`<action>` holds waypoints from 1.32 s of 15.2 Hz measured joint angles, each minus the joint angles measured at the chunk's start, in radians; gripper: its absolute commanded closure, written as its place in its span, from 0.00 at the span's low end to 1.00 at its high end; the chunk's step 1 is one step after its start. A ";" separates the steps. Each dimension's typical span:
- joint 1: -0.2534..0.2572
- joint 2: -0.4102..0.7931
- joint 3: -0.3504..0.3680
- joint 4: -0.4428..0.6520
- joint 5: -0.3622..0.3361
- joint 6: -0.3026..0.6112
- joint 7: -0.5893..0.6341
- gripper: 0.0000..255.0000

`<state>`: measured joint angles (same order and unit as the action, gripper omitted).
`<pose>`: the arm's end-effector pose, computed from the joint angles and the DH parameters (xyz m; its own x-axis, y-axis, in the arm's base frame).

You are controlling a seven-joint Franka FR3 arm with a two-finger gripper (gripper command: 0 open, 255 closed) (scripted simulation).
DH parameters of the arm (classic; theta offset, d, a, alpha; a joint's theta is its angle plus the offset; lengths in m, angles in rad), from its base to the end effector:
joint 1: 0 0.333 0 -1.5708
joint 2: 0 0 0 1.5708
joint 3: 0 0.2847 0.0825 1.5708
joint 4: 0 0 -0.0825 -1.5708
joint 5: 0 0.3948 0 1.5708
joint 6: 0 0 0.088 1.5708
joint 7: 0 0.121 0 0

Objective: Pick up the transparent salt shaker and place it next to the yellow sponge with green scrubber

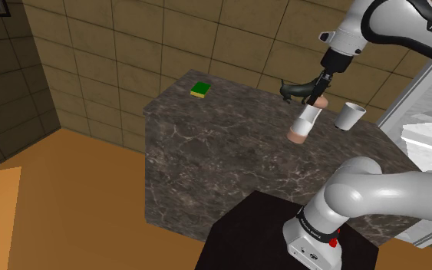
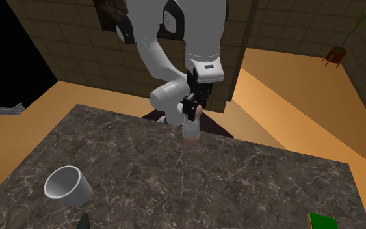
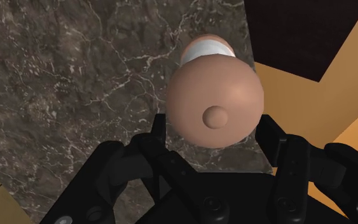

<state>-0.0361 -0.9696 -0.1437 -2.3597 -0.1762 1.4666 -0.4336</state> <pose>0.2750 -0.0871 0.5963 0.9578 0.2845 0.0408 0.2807 -0.9565 0.0796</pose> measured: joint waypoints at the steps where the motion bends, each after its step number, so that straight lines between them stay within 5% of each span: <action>1: 0.000 0.003 0.001 0.014 0.000 -0.011 -0.002 1.00; 20: 0.010 0.154 0.018 0.369 0.019 -0.214 -0.024 1.00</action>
<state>-0.0259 -0.8160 -0.1258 -1.9911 -0.1568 1.2521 -0.4571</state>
